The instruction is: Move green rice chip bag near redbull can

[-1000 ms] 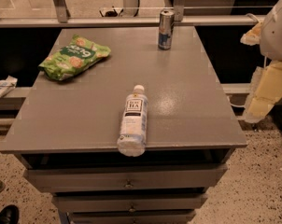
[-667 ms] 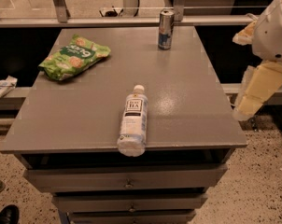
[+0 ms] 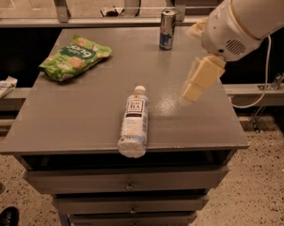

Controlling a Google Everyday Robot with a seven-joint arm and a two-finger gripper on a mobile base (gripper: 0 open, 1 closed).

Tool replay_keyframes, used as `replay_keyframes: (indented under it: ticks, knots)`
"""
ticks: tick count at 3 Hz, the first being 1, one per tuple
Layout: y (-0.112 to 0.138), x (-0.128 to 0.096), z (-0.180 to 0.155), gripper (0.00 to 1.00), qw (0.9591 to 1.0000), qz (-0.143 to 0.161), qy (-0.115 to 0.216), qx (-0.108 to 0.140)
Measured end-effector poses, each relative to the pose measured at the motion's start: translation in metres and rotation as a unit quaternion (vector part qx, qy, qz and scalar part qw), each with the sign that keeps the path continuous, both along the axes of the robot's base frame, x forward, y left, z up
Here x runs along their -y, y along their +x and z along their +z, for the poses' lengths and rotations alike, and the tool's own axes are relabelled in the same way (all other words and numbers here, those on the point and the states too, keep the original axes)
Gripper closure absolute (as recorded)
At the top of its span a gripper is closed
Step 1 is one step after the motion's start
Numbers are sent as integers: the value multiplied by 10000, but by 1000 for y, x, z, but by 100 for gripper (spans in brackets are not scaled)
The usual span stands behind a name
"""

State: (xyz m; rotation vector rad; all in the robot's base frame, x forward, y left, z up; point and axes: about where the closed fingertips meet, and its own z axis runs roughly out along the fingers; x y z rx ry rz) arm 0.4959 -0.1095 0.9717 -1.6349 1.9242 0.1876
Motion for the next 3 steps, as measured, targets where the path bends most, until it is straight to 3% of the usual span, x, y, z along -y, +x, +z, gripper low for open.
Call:
replay_keyframes:
  ticks: [1,2,3]
  knots:
    - [25,-62,-2,0,9969,279,726,135]
    - [25,-62,-2,0,9969,279,726,135]
    - [32,-83,-12,0,9948,309,952,159]
